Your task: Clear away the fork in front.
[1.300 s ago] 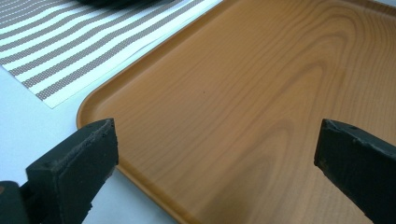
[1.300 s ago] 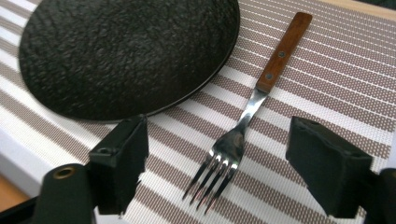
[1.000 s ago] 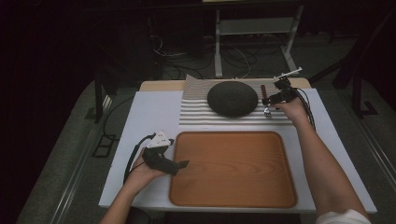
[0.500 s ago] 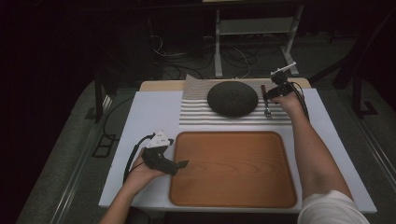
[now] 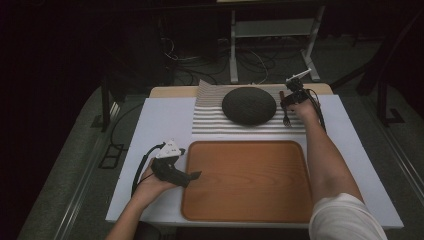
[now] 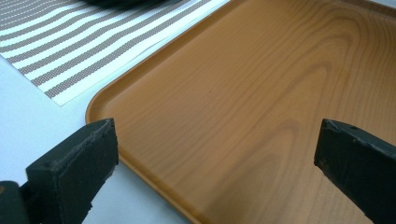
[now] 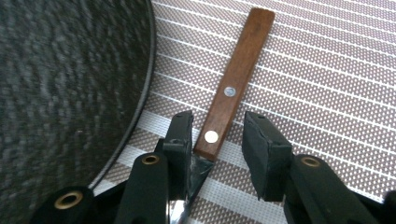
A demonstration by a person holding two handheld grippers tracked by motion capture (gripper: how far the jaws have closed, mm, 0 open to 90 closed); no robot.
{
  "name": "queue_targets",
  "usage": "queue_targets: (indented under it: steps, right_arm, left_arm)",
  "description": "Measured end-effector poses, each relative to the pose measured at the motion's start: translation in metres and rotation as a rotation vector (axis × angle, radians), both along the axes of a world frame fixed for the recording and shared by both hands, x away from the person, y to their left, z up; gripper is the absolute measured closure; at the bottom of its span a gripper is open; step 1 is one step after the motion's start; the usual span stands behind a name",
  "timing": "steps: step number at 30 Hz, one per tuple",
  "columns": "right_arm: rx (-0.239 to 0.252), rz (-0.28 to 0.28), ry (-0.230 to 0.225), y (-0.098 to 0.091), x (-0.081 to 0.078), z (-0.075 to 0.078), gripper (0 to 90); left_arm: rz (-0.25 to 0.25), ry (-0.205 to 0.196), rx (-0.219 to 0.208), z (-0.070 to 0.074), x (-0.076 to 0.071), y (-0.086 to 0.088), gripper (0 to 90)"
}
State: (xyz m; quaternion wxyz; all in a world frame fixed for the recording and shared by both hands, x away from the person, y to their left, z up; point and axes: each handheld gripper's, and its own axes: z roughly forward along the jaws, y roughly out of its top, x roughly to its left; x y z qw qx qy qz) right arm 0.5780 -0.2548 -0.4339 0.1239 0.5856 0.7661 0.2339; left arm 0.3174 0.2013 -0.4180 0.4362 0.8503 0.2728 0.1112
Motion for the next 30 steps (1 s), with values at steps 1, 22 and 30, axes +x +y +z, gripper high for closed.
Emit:
queue_targets:
  steps: [1,22,30]
  right_arm:
    - [0.000,0.000,0.000,0.0000,0.0000,0.0000,62.6]
    - [-0.031,-0.010,0.002,0.0024,-0.0011,-0.0021,76.2]
    - [-0.003,-0.009,-0.011,-0.0015,-0.0033,0.0011,76.9]
  left_arm:
    - [0.000,0.000,0.000,0.0000,0.0000,0.0000,0.0]
    - [-0.003,-0.002,0.005,-0.0002,0.0000,-0.0003,0.0]
    - [0.001,-0.002,0.000,0.0001,0.0002,0.0007,0.0]
